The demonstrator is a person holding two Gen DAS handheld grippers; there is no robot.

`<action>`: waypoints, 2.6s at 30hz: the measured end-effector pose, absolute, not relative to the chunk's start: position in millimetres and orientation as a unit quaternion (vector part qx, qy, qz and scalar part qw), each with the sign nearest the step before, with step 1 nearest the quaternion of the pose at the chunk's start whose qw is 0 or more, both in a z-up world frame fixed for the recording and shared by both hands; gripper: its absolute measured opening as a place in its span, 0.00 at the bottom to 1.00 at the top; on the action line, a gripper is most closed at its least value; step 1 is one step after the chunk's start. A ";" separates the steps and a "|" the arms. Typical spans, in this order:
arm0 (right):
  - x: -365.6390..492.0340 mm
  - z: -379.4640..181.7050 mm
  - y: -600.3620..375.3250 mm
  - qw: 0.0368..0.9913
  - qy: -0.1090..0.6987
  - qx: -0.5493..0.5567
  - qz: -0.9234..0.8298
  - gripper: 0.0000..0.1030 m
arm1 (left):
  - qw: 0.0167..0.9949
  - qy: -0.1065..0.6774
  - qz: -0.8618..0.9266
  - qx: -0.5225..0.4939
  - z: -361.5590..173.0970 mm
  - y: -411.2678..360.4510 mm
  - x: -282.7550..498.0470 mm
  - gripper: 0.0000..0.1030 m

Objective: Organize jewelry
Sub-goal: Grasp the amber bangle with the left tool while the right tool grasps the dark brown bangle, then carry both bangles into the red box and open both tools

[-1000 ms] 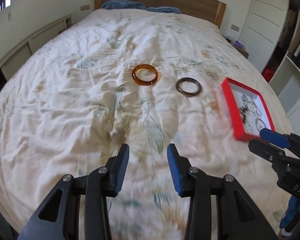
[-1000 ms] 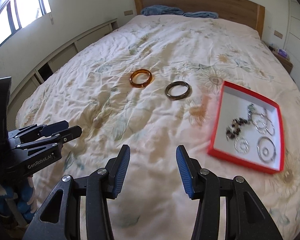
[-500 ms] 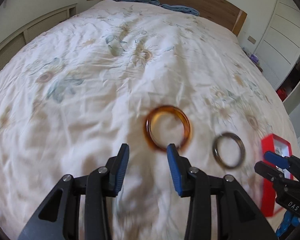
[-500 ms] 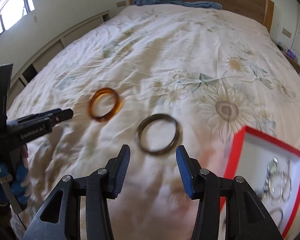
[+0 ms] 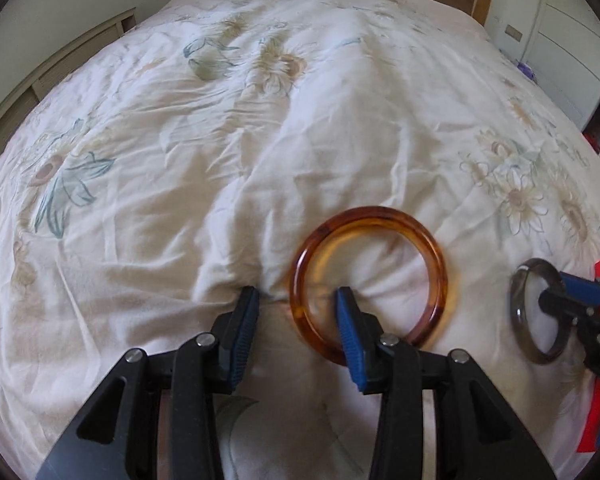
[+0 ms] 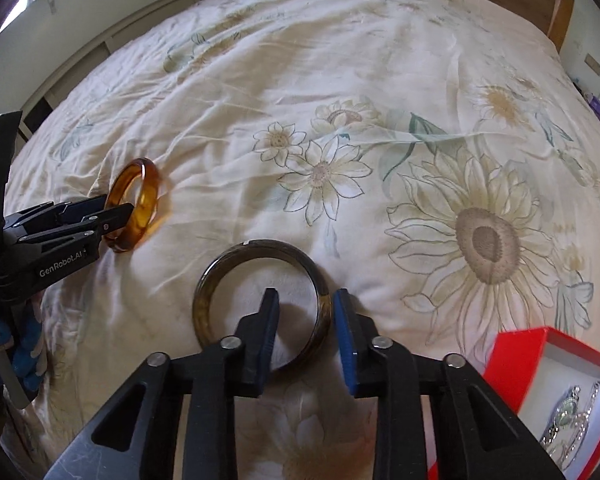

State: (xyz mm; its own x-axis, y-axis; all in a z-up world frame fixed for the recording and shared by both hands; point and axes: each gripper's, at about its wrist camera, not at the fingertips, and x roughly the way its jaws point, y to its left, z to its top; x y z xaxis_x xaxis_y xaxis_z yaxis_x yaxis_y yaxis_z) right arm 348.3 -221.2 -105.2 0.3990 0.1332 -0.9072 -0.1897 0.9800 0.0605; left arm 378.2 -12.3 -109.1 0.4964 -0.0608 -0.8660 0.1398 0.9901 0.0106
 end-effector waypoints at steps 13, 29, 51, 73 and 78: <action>335.3 -93.3 -212.6 0.850 0.517 -0.037 0.095 0.08 | 0.881 0.469 -0.061 0.021 -89.8 0.6 369.1 0.08; 252.6 -9.1 -224.2 0.884 0.459 0.003 0.093 0.08 | 0.901 0.430 -0.041 0.037 -12.8 7.8 310.3 0.08; 149.3 -41.4 -422.5 0.865 0.499 0.015 -0.051 0.08 | 0.861 0.448 -0.229 0.073 -13.4 -219.6 228.8 0.08; 142.8 -85.0 -441.6 0.842 0.537 -0.046 -0.037 0.08 | 0.822 0.499 -0.236 0.138 -80.3 -302.1 209.2 0.10; 142.1 -82.5 -442.0 0.841 0.538 -0.040 -0.042 0.10 | 0.820 0.506 -0.238 0.120 -79.1 -297.1 211.3 0.11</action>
